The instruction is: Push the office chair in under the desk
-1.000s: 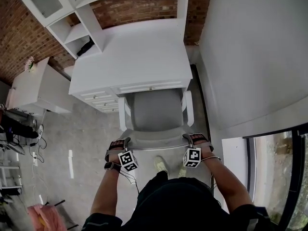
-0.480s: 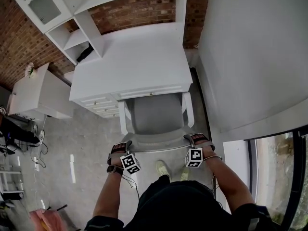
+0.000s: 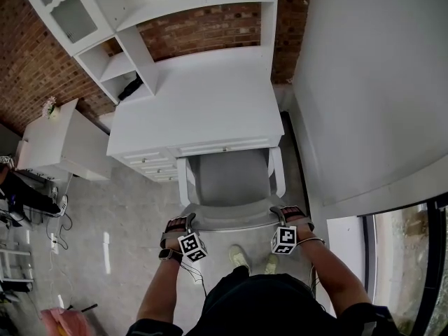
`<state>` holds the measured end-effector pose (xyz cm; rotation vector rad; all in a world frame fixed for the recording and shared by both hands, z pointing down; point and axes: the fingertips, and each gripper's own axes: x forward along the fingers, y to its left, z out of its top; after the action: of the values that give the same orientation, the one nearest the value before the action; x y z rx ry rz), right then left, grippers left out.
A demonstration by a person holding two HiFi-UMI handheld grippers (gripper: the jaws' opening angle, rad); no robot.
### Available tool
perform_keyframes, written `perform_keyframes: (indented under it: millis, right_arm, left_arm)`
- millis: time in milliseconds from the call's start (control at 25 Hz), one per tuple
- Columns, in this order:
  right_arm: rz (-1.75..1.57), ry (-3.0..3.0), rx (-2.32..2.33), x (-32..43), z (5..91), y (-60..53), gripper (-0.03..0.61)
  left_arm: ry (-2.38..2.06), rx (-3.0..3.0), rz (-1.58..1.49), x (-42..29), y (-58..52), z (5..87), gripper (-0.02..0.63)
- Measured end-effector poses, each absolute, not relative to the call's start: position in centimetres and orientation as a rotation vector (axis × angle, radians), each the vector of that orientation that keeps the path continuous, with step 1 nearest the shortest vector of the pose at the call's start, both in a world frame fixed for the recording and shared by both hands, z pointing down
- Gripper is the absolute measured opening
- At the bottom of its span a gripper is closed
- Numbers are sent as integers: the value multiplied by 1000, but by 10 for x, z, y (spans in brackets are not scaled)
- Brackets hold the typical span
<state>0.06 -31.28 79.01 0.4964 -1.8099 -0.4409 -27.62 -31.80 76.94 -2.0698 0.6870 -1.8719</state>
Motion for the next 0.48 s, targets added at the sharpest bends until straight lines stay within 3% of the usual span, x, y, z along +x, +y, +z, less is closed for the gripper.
perform_keyframes:
  millis: [360,480]
  right_arm:
    - [-379,-1778,627,26,780,-315,179]
    - [-366,-1777,640,32,771,-306,179]
  left_arm:
    - [766,-2105,-1803,-272,-311,750,196]
    - [776,-2126,-1779,-269,-300,738,199]
